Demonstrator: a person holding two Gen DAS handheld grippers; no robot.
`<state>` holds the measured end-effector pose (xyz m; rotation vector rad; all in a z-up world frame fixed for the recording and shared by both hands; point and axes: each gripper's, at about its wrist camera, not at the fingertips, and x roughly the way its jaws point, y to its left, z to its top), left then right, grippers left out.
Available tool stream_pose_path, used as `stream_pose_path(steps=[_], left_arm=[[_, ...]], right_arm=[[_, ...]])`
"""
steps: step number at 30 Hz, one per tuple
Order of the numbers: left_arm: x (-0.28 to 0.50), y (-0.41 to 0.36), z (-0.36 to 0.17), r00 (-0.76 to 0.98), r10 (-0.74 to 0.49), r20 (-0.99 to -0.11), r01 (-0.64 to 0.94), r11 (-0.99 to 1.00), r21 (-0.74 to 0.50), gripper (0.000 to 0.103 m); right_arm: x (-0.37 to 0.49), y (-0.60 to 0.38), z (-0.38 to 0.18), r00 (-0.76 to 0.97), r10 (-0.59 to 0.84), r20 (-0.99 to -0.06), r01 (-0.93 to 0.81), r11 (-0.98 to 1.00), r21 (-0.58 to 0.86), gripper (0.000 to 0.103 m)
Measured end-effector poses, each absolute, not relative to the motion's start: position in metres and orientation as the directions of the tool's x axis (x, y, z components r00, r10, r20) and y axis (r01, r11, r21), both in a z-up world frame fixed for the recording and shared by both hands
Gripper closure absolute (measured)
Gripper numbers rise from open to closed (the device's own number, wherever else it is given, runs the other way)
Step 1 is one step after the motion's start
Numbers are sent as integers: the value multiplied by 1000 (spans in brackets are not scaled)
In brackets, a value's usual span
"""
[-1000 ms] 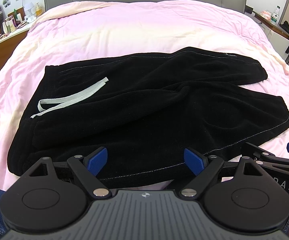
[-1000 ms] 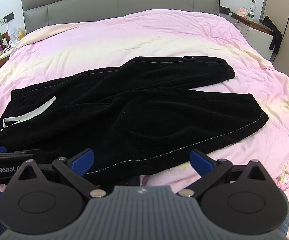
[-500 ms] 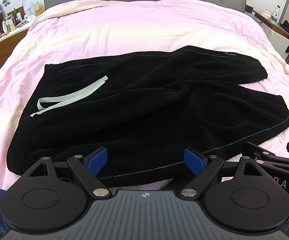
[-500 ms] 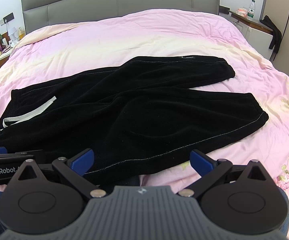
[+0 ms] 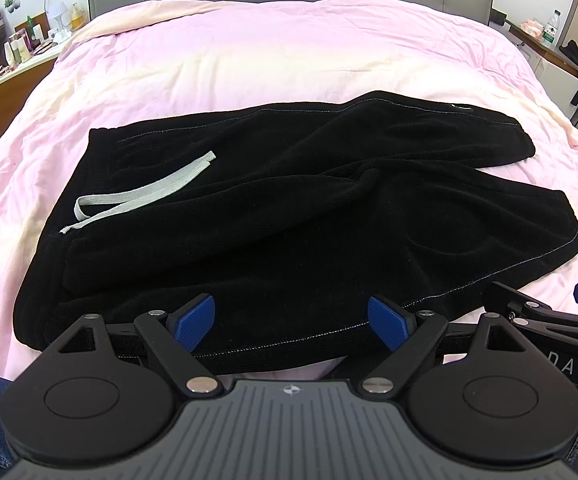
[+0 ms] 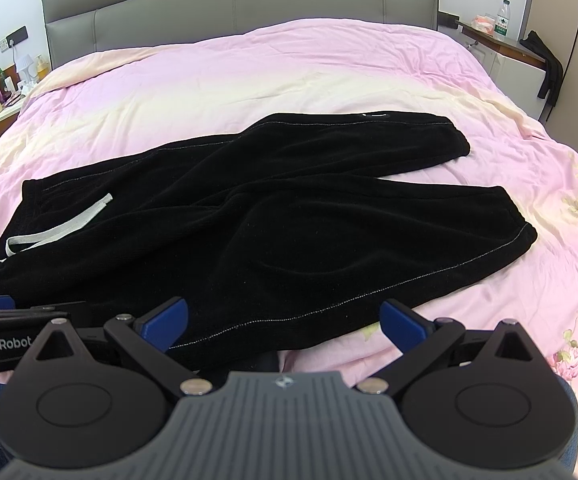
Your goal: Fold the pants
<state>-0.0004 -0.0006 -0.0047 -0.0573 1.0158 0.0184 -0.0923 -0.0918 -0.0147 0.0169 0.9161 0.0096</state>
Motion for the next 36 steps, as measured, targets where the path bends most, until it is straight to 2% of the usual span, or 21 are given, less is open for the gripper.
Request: stream_pose_path(steps=[16,20,25,31,36], left_arm=[[0,1,-8,522,-18,-853,-43,998,-47,2],[2,8,-18,501,-46,-864,-47,996,-80,2],[4,27,-36,463,-17,-886,-101,992,-72,2],[7,57,-60,399,4,-917,-196,977,-81,2],[9,72,-78,346,-51,-937,-268,951,-151,2]], right_arm=[[-92,-91,-17,608,16,-794,-2,1000,19,5],[-89,-95,-21,603,14,-798,2,1000,19,5],[-79,-110,-29,600,3,-800,24,999,21,5],[-46,-156,-47,588,-67,-806,137,990,17,5],[-21,-204,-64,587,-30,-809,243,960,142,5]])
